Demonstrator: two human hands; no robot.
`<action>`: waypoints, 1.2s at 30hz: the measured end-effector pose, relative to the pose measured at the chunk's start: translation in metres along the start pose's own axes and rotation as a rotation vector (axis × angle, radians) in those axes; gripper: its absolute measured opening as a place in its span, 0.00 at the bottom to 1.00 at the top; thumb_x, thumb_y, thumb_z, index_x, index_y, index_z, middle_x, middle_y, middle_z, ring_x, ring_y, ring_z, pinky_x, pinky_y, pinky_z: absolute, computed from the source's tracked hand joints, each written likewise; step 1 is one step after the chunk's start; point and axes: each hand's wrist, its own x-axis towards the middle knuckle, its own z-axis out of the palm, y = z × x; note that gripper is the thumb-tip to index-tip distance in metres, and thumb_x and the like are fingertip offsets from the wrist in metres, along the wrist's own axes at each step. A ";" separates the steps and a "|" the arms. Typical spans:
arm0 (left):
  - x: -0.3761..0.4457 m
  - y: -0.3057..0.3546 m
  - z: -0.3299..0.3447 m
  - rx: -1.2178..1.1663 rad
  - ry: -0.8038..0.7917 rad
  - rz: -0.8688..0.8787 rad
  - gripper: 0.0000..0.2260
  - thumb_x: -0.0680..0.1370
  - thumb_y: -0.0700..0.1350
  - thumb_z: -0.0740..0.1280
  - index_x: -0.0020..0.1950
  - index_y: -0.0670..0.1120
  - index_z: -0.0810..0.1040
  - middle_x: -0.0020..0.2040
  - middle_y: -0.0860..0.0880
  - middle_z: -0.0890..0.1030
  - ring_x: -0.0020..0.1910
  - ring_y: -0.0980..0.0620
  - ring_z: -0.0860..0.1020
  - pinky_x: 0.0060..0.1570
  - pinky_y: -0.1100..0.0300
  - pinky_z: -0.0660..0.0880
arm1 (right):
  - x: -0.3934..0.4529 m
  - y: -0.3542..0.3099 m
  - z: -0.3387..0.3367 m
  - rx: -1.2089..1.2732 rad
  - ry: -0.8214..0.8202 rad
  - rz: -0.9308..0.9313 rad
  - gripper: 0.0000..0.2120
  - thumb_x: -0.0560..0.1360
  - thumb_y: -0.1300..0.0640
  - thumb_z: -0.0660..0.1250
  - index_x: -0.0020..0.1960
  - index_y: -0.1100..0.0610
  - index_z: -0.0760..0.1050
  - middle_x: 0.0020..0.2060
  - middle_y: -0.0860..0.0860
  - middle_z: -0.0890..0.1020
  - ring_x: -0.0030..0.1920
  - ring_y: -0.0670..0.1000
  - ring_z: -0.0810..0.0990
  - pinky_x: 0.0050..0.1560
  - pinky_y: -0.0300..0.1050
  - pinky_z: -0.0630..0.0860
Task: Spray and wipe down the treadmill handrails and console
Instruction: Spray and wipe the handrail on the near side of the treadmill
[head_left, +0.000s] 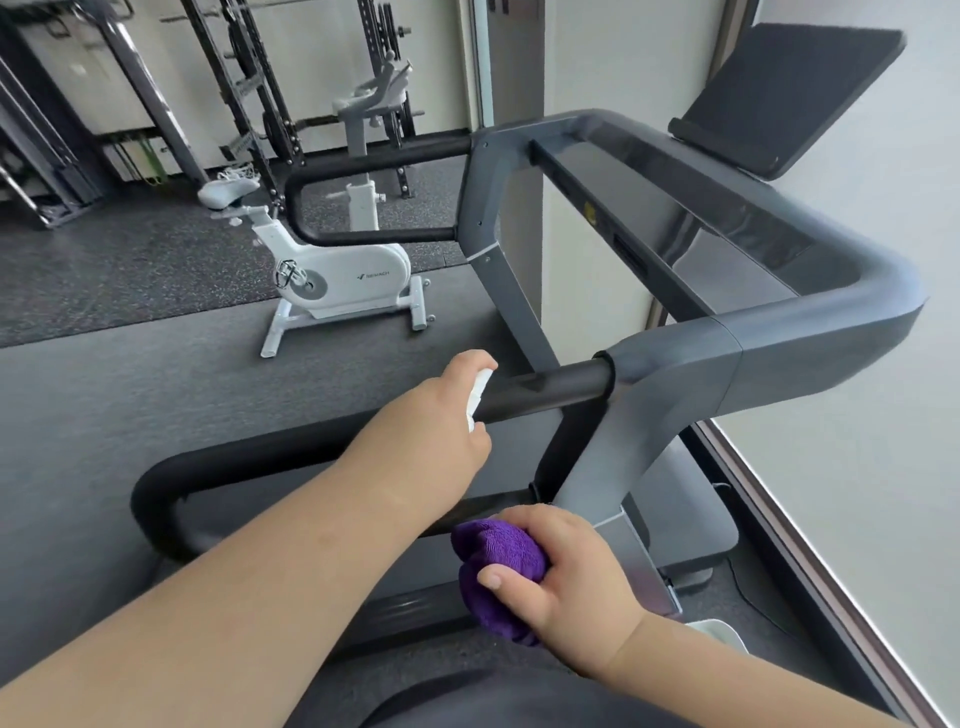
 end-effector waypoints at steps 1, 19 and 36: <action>-0.004 -0.005 -0.003 -0.001 0.000 -0.016 0.22 0.79 0.48 0.63 0.68 0.64 0.57 0.44 0.56 0.75 0.34 0.61 0.72 0.28 0.66 0.62 | 0.001 -0.002 0.003 -0.001 -0.014 -0.010 0.26 0.71 0.25 0.60 0.52 0.45 0.79 0.43 0.36 0.80 0.46 0.40 0.77 0.50 0.47 0.75; -0.059 -0.101 -0.032 -0.170 0.048 -0.258 0.21 0.77 0.49 0.65 0.64 0.66 0.61 0.41 0.57 0.77 0.37 0.59 0.76 0.36 0.56 0.74 | 0.026 -0.032 0.067 -0.045 -0.200 -0.084 0.19 0.70 0.31 0.64 0.58 0.35 0.69 0.52 0.32 0.78 0.50 0.40 0.78 0.50 0.36 0.73; -0.113 -0.205 -0.063 -0.320 0.100 -0.422 0.20 0.77 0.53 0.66 0.61 0.72 0.62 0.42 0.57 0.78 0.35 0.58 0.77 0.33 0.59 0.73 | 0.033 -0.071 0.134 -0.060 -0.224 -0.073 0.22 0.69 0.25 0.61 0.54 0.37 0.75 0.50 0.33 0.79 0.48 0.41 0.78 0.48 0.34 0.72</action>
